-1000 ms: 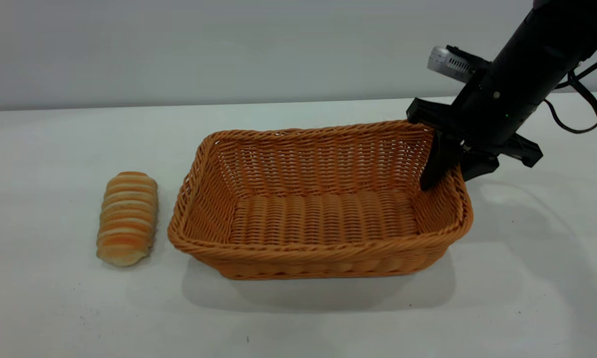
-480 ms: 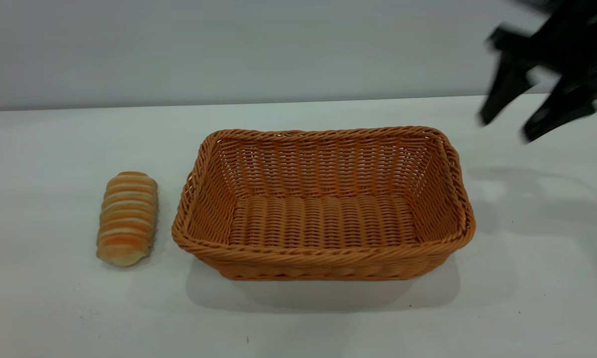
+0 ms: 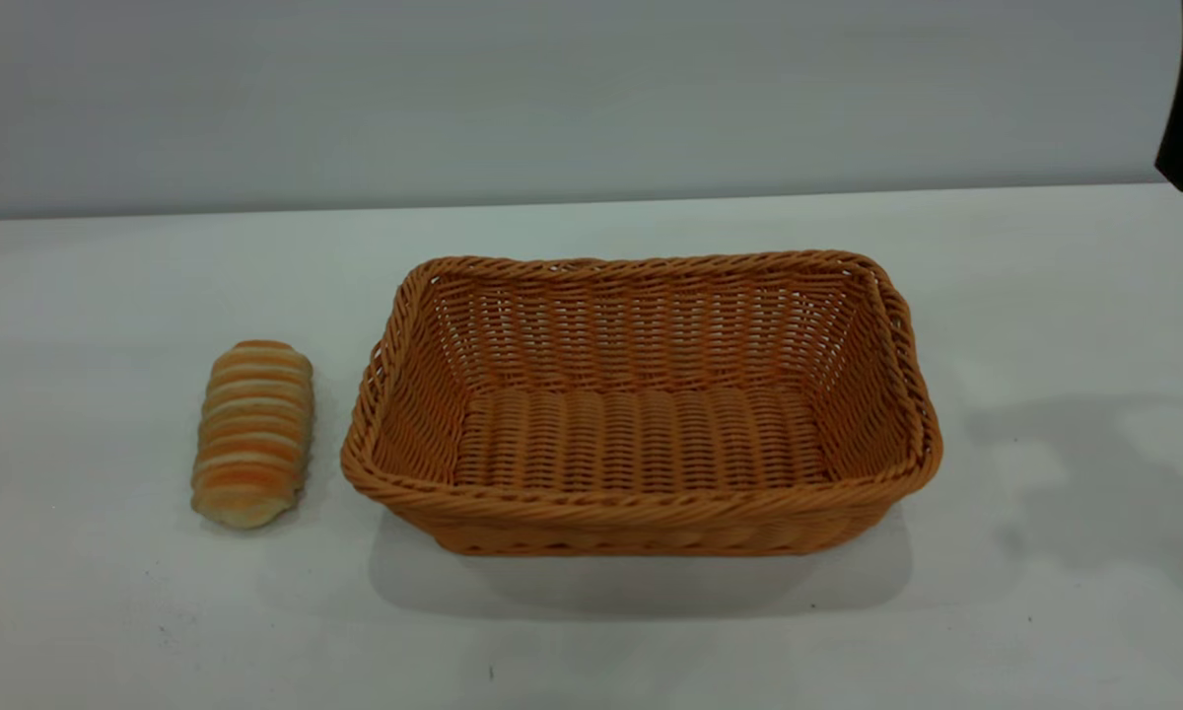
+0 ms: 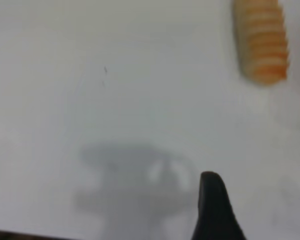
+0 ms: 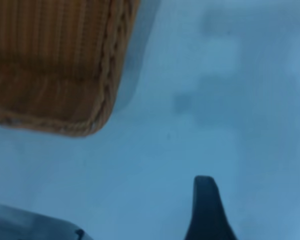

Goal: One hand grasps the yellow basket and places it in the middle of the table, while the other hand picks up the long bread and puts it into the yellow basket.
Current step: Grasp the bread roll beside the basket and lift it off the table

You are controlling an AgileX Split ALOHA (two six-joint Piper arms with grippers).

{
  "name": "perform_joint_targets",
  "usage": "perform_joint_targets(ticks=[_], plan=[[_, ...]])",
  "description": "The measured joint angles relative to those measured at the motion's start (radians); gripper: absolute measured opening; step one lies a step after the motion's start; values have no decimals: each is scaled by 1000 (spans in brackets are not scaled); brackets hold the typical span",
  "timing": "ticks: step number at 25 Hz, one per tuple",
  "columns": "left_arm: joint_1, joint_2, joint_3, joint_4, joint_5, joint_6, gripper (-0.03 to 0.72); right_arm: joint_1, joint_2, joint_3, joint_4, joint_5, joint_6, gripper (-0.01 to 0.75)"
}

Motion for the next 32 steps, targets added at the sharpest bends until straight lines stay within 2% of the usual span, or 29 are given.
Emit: perform_joint_targets(ticks=[4, 6, 9, 12, 19, 25, 29, 31, 32], plan=[[0, 230, 0, -28, -102, 26, 505, 89, -91, 75, -77, -18, 64, 556], [0, 342, 0, -50, -188, 44, 505, 123, -124, 97, -99, -20, 91, 556], [0, 508, -16, -110, -316, 92, 505, 155, -153, 114, -110, -22, 102, 556], [0, 684, -74, -202, -391, 201, 505, 161, -156, 120, -114, -25, 103, 556], [-22, 1017, -278, -491, -491, 591, 503, 161, -156, 125, -121, -29, 106, 556], [-33, 1213, -420, -709, -503, 862, 486, 161, -156, 125, -120, -29, 107, 556], [-33, 1303, -452, -755, -504, 927, 424, 161, -156, 125, -120, -29, 107, 556], [-33, 1313, -459, -758, -495, 932, 339, 161, -156, 125, -120, -29, 107, 556], [-32, 1312, -460, -758, -488, 933, 268, 161, -156, 125, -120, -29, 107, 556]])
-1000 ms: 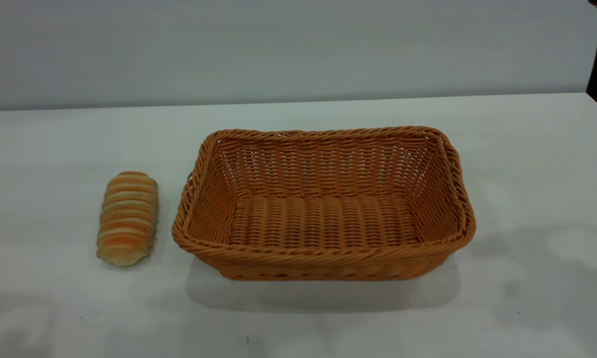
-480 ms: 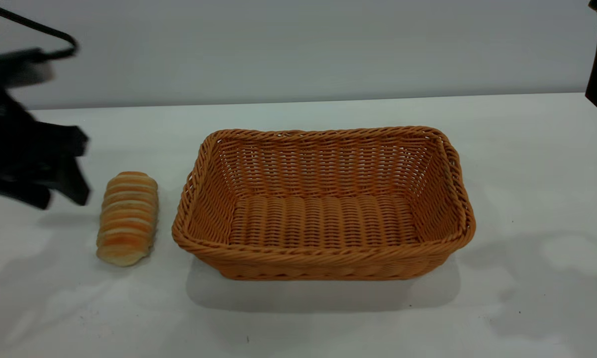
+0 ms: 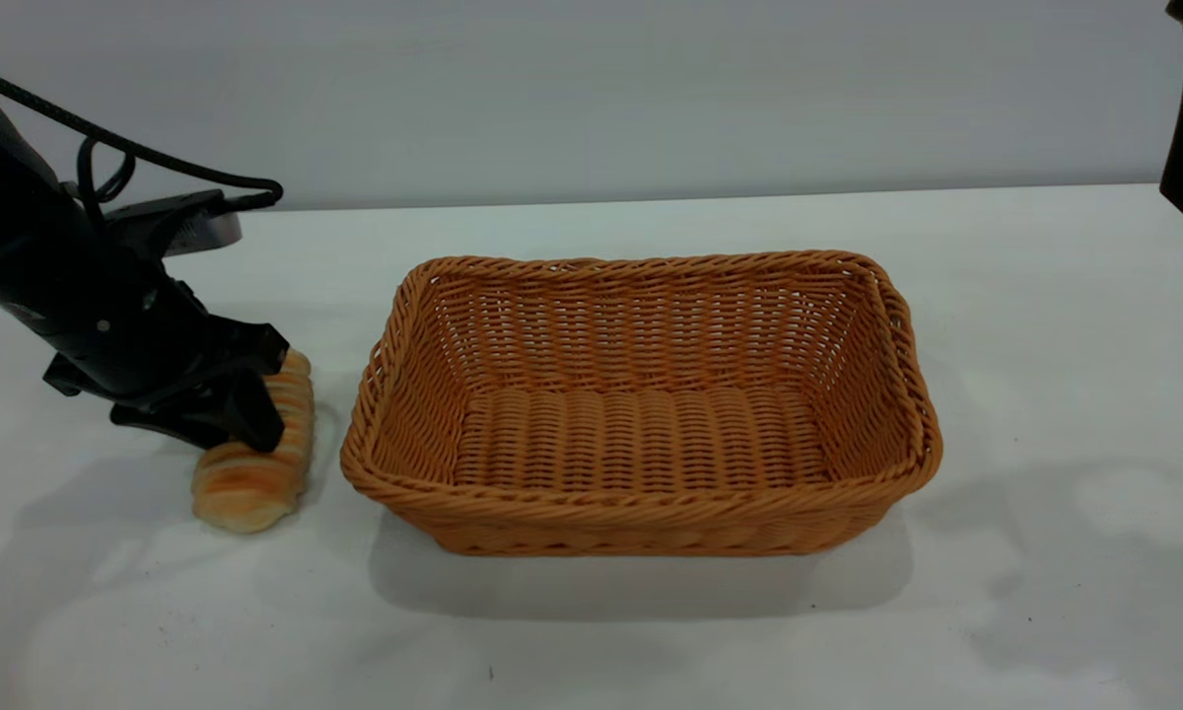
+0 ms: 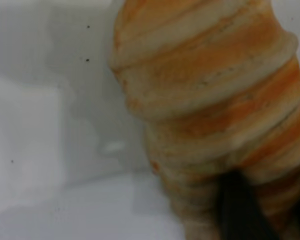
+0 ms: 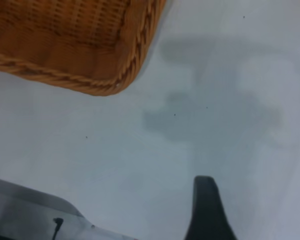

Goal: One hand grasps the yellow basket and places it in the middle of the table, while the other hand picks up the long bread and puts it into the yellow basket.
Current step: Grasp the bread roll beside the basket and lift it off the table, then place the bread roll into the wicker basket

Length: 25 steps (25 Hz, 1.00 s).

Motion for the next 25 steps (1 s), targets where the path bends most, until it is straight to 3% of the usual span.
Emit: perform_joint_targets(ticks=[2, 5, 9, 16, 20, 22, 25], plan=[[0, -23, 0, 4, 20, 0, 97, 0, 0, 0, 0, 0, 0, 556], [0, -122, 7, 9, 64, -6, 32, 0, 0, 0, 0, 2, 0, 556], [-37, -328, -22, -2, 88, -9, 32, 0, 0, 0, 0, 4, 0, 556], [-286, -341, -39, -51, 130, 108, 30, 0, 0, 0, 2, 4, 0, 553], [-355, -263, -39, -129, 77, 110, 45, 0, 0, 0, 2, 5, 0, 553], [-364, -228, -39, -155, 63, 116, 95, 0, 0, 0, 0, 5, 0, 553], [-363, -214, -39, -163, 57, 125, 253, 0, 0, 0, -3, 5, 0, 553]])
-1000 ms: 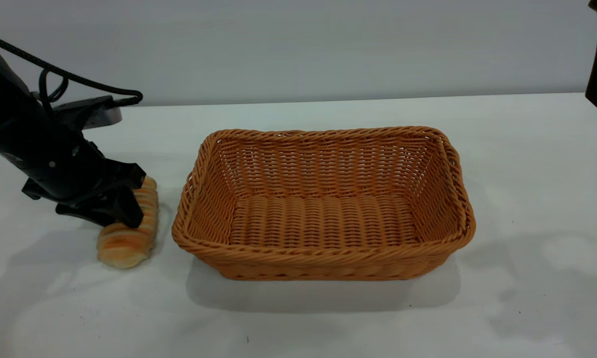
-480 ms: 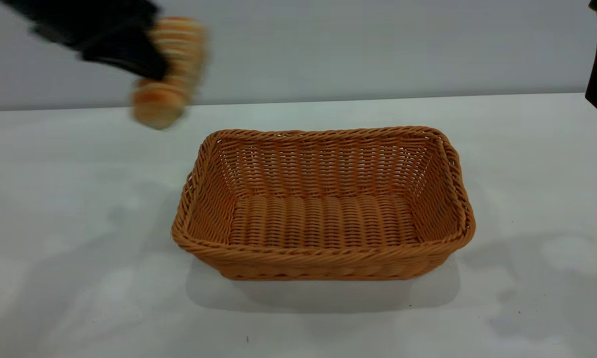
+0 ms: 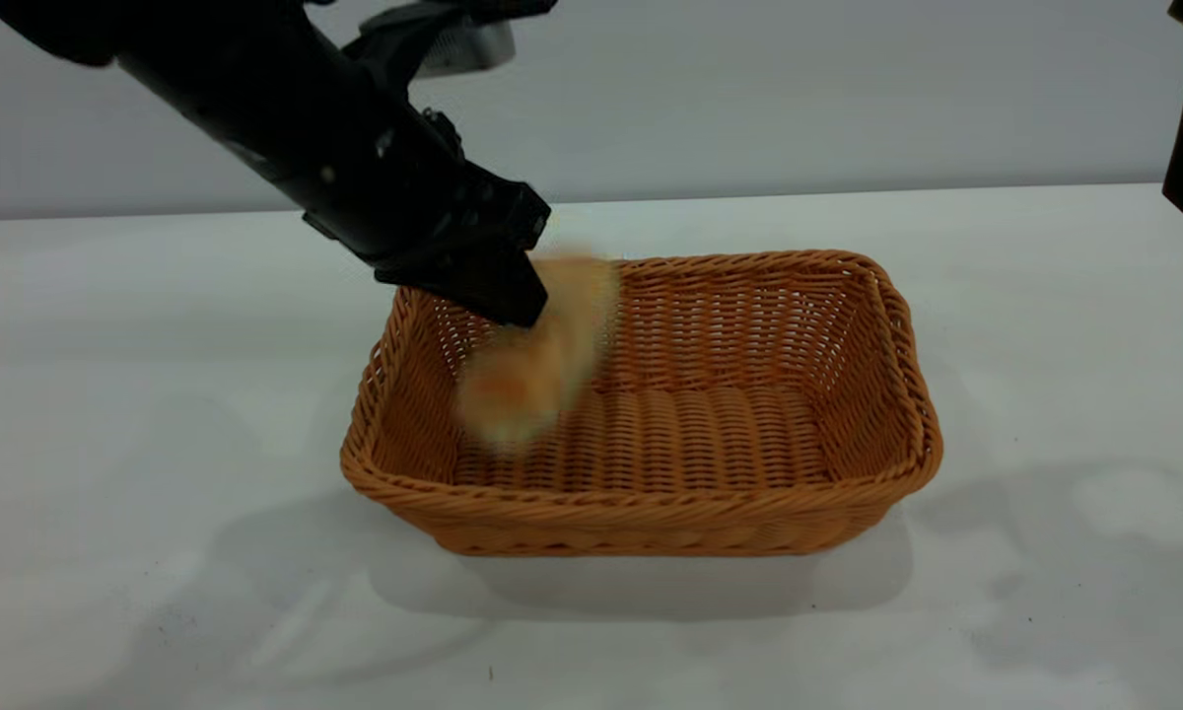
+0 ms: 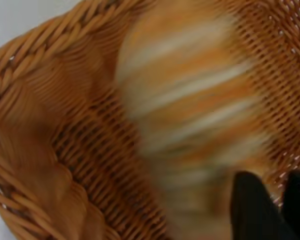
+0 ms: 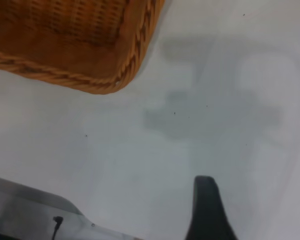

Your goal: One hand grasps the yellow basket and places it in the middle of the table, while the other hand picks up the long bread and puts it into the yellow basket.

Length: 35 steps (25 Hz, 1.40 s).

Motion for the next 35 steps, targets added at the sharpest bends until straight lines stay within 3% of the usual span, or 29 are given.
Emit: perform_joint_targets(ticks=[4, 7, 14, 17, 21, 26, 35], plan=[[28, -83, -4, 16, 75, -29, 497, 0, -8, 0, -8, 8, 0, 553], [92, -220, -34, 168, 221, -183, 576, 0, -45, 0, -11, 31, 0, 553], [229, -611, -61, 879, 591, -737, 532, 0, -266, 45, -70, 131, 34, 553], [235, -787, -61, 1044, 721, -871, 507, 0, -400, 97, -99, 146, 41, 553], [235, -988, -30, 1074, 816, -893, 496, 0, -554, 176, -103, 172, 42, 553], [235, -1265, 167, 1067, 823, -891, 491, 0, -773, 309, -95, 200, 42, 553], [235, -1746, 499, 884, 825, -811, 491, 0, -1179, 409, -63, 236, -16, 553]])
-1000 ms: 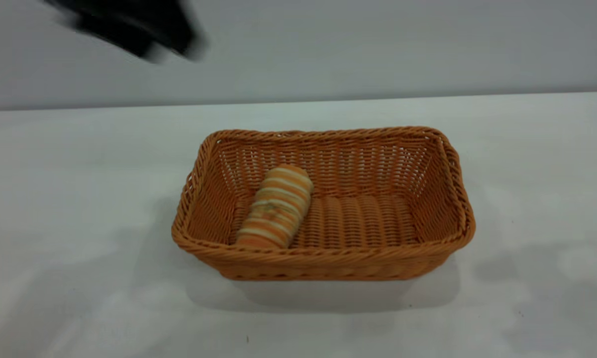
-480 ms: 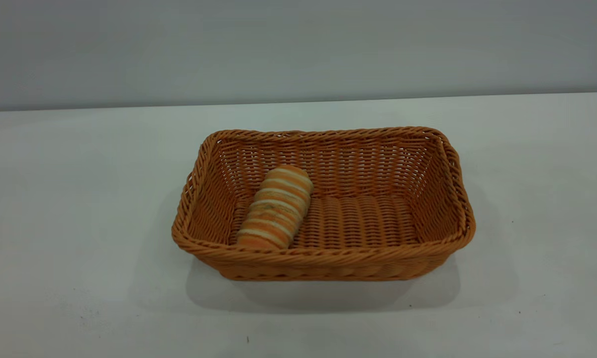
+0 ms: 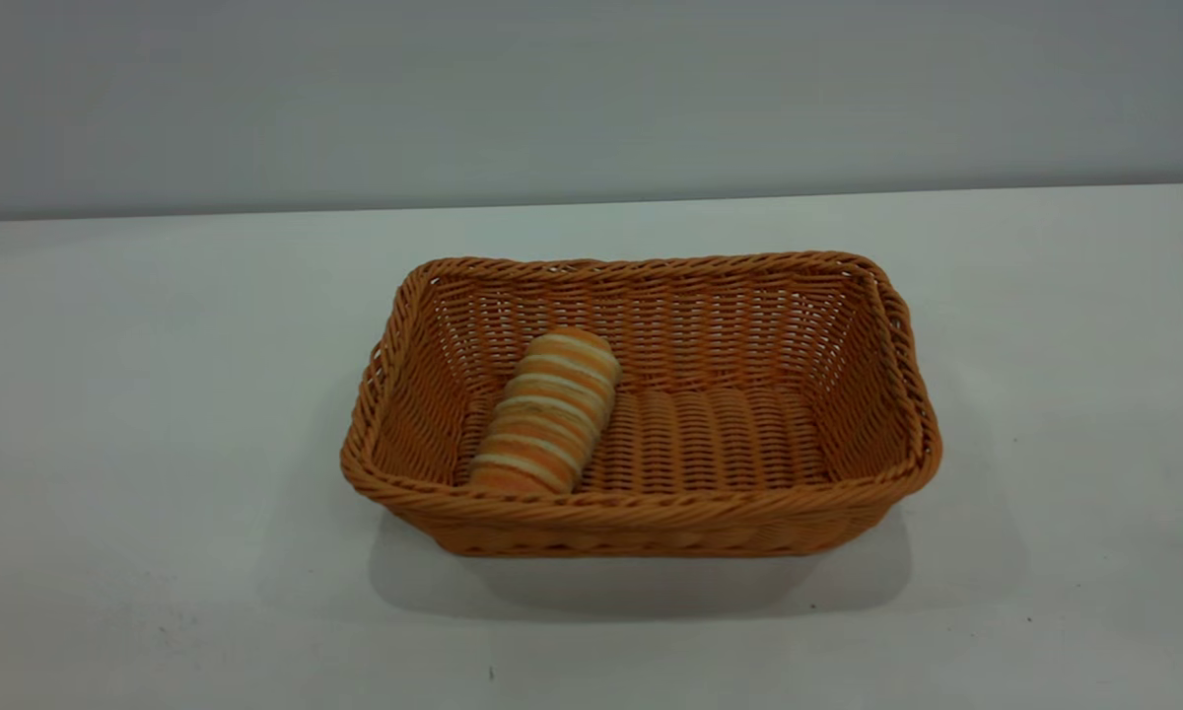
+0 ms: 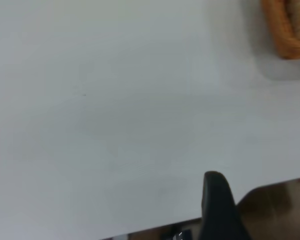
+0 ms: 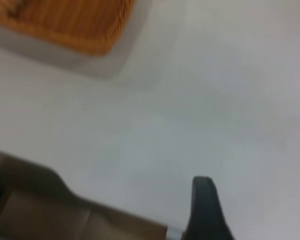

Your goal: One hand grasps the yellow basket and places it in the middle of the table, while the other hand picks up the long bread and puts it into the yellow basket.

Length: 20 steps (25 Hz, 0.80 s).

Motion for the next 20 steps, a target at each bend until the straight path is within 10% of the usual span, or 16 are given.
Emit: perform_joint_targets(ticks=[20], plan=[[0, -216, 165, -75, -28, 7, 491, 0, -142, 188, 24, -55, -13, 553]])
